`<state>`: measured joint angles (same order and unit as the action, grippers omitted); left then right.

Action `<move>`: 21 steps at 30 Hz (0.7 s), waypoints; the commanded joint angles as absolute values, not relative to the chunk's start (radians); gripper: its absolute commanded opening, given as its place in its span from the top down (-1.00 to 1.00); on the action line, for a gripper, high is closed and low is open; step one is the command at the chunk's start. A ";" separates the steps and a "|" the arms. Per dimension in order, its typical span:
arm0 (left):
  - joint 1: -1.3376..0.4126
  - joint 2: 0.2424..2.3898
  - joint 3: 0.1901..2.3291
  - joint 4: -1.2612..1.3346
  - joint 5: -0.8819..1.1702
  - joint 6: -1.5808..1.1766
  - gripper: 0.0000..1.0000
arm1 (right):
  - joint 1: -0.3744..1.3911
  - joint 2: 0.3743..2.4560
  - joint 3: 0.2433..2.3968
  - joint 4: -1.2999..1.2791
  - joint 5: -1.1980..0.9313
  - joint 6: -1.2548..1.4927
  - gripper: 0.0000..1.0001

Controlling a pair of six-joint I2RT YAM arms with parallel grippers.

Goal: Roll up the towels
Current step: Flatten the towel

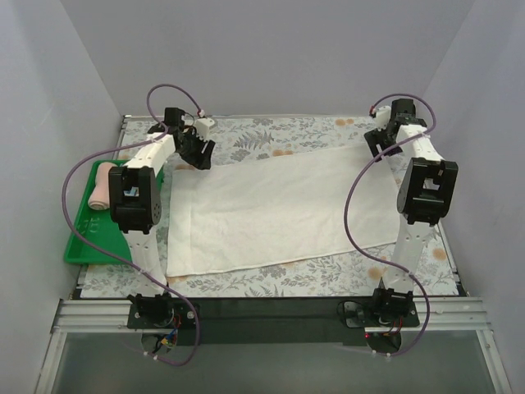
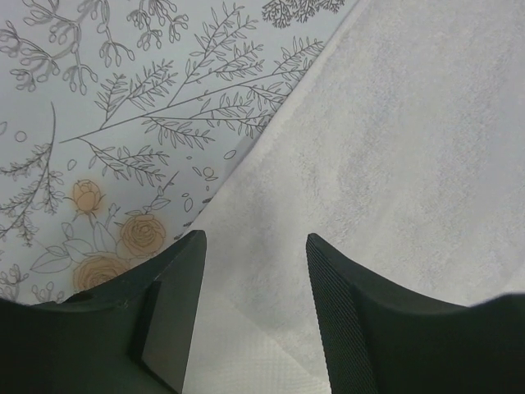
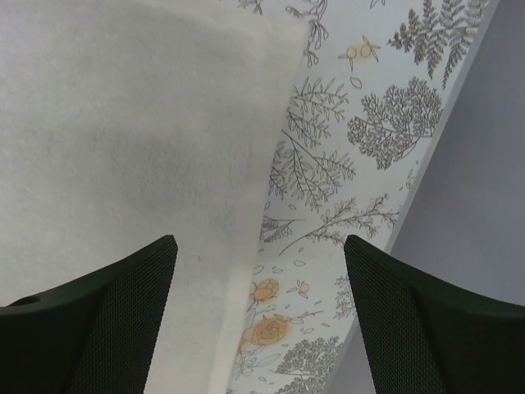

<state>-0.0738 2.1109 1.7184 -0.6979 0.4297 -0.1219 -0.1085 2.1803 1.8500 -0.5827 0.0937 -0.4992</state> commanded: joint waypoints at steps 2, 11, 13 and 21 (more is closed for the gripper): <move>-0.075 2.069 1.667 -0.663 0.407 -0.167 0.09 | -0.124 2.045 1.846 -0.569 0.066 -0.465 -0.47; -0.075 2.025 1.517 -0.680 0.244 -0.275 0.52 | -0.035 1.937 1.633 -0.704 -0.136 -0.474 0.42; -0.075 2.040 1.511 -0.681 0.207 -0.281 0.56 | -0.020 1.965 1.594 -0.704 -0.135 -0.471 0.42; -0.075 2.247 1.691 -0.670 0.195 -0.241 0.63 | -0.038 2.100 1.583 -0.701 -0.019 -0.451 0.30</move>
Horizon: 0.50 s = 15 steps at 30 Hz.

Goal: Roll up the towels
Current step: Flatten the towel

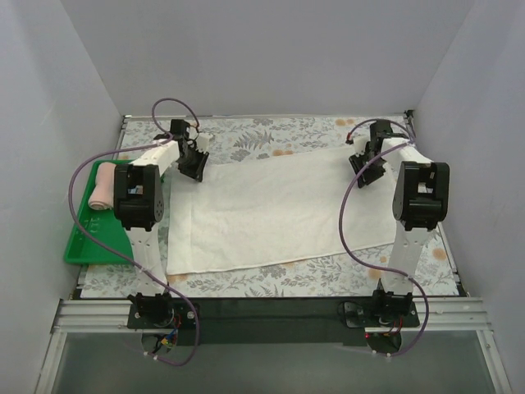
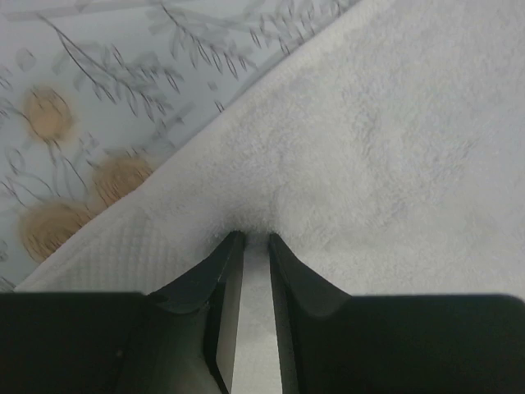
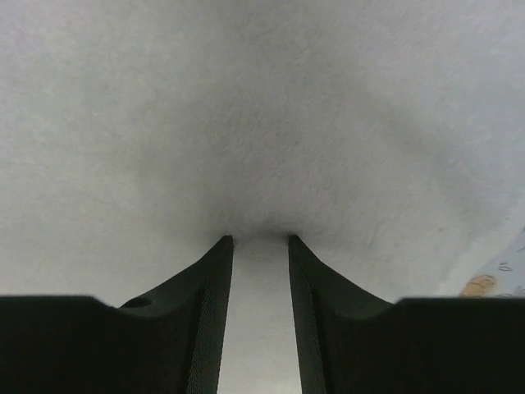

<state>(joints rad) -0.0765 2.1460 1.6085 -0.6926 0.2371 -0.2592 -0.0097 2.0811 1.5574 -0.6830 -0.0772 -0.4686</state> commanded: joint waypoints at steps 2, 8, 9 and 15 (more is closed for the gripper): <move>-0.075 2.305 1.771 -0.676 0.227 -0.219 0.63 | -0.064 2.149 1.611 -0.701 -0.006 -0.442 0.28; -0.075 2.554 2.141 -0.759 0.316 -0.192 0.63 | -0.097 2.243 1.756 -0.704 0.048 -0.436 0.18; -0.075 2.569 2.179 -0.756 0.330 -0.187 0.57 | -0.100 2.249 1.775 -0.703 0.045 -0.439 0.15; -0.072 2.485 2.267 -0.781 0.411 -0.193 0.06 | -0.100 2.140 1.936 -0.797 -0.087 -0.482 -0.57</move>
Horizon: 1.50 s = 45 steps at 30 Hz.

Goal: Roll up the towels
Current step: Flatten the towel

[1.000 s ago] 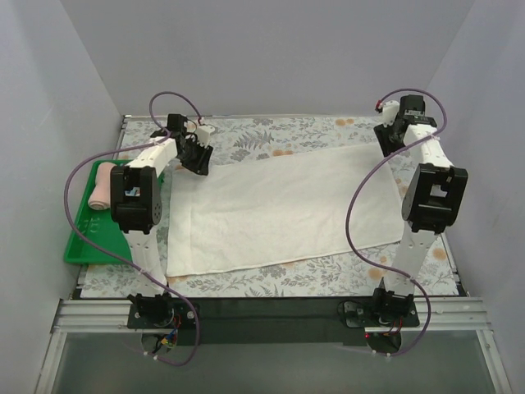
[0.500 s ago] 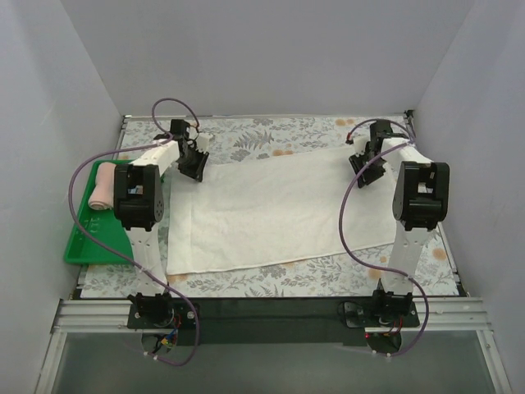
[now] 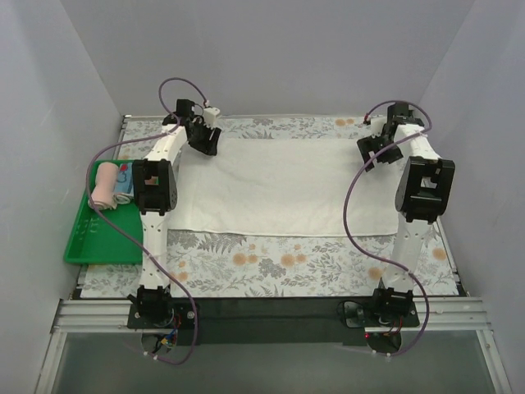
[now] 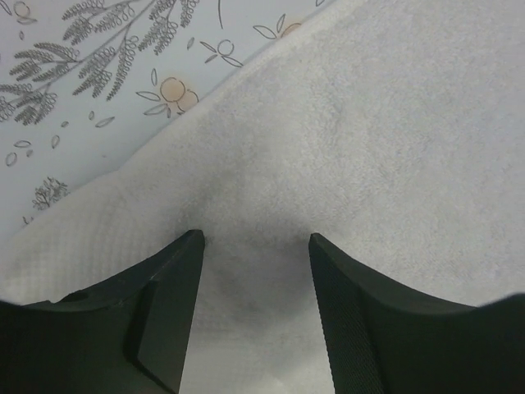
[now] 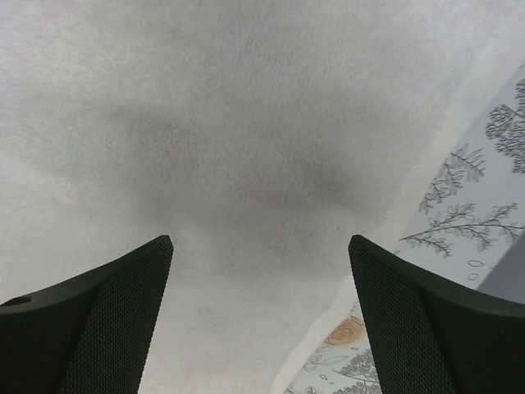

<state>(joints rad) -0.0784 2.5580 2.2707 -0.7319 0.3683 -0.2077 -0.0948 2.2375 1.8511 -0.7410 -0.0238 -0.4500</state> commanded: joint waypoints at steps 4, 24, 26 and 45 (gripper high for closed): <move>-0.074 2.211 2.054 -0.762 0.446 -0.143 -0.26 | -0.100 1.955 1.829 -0.896 -0.150 -0.567 -0.52; -0.074 1.620 1.347 -0.934 0.538 -0.040 -0.09 | -0.093 1.631 1.158 -0.752 0.048 -0.500 0.39; -0.074 1.615 1.330 -0.934 0.514 -0.034 -0.09 | -0.115 1.673 1.180 -0.750 0.009 -0.502 0.40; -0.038 1.605 1.193 -0.819 0.362 -0.104 0.02 | -0.258 1.724 0.922 -0.586 0.041 -0.604 0.53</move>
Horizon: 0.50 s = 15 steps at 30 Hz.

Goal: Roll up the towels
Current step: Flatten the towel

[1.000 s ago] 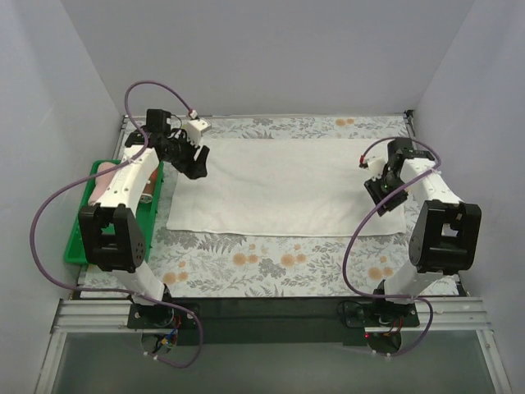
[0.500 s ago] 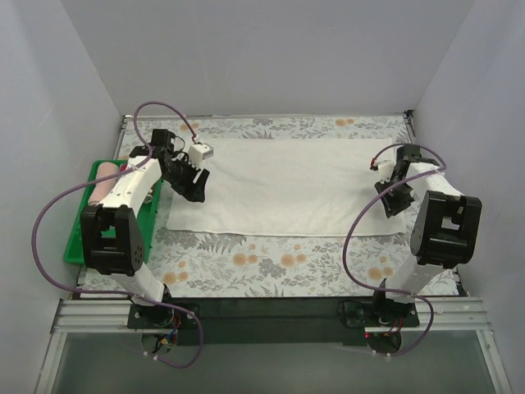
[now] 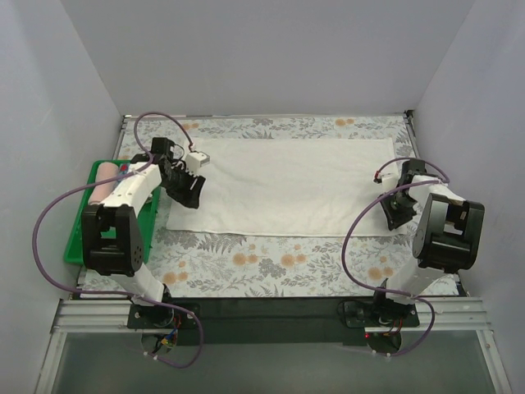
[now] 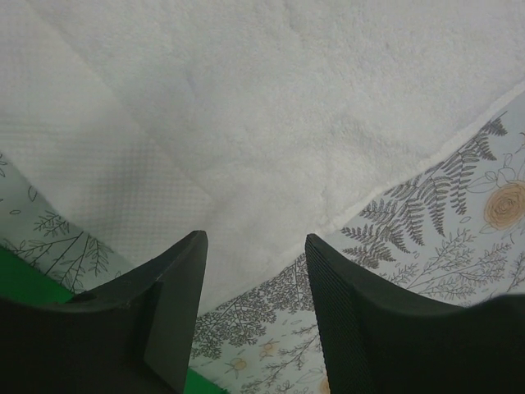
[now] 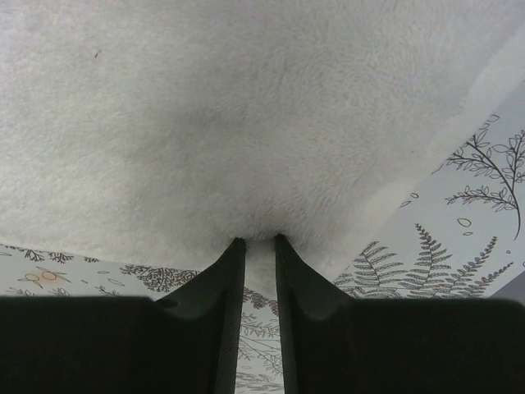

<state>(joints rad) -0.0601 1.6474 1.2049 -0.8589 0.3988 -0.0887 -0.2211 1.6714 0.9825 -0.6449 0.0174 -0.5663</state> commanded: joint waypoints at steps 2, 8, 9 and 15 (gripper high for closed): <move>-0.029 1.617 1.180 -0.810 0.351 -0.106 0.11 | -0.261 1.720 0.922 -0.588 0.032 -0.606 0.56; -0.002 1.640 1.135 -0.762 0.282 -0.110 0.39 | -0.265 1.726 0.917 -0.594 0.029 -0.609 0.58; -0.002 1.653 1.132 -0.759 0.273 -0.110 0.41 | -0.268 1.727 0.916 -0.595 0.029 -0.609 0.58; -0.002 1.687 1.069 -0.747 0.213 -0.098 0.53 | -0.287 1.736 0.913 -0.595 0.058 -0.626 0.58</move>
<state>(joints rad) -0.0025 1.6836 1.1080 -0.7658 0.2623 -0.1085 -0.2493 1.6680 0.9787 -0.6392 -0.0162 -0.5812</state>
